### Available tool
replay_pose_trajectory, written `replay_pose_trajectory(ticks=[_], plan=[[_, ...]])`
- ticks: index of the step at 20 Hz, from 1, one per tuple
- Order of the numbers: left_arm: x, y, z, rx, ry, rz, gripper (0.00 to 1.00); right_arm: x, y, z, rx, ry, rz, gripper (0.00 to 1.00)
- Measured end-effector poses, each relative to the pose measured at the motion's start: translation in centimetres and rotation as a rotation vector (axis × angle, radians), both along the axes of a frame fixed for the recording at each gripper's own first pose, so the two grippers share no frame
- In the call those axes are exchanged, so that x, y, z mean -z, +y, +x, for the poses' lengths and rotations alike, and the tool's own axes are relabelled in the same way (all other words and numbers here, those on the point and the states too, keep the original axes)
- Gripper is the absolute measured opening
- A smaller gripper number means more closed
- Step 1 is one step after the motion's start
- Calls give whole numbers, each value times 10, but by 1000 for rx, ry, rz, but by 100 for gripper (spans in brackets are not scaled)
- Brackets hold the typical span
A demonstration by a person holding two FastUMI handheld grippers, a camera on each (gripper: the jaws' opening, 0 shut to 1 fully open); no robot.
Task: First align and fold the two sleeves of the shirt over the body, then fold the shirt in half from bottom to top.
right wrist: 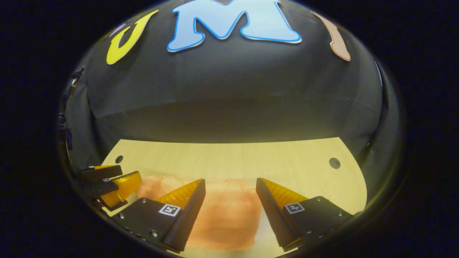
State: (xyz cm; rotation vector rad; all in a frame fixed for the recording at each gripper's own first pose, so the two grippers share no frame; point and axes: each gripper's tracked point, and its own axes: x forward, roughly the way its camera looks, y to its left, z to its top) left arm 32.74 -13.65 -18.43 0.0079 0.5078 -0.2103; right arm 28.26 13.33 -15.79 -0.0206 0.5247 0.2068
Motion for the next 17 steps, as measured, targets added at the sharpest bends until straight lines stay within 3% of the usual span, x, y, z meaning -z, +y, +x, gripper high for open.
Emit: replay_pose_trajectory(ticks=[6, 17], plan=[[-62, 9, -80, 6, -74, -66, 94, -60, -10, -71, -16, -105, 13, 89], [-154, 26, -242, 35, -263, -76, 96, -147, -23, -220, -40, -300, 45, 89]])
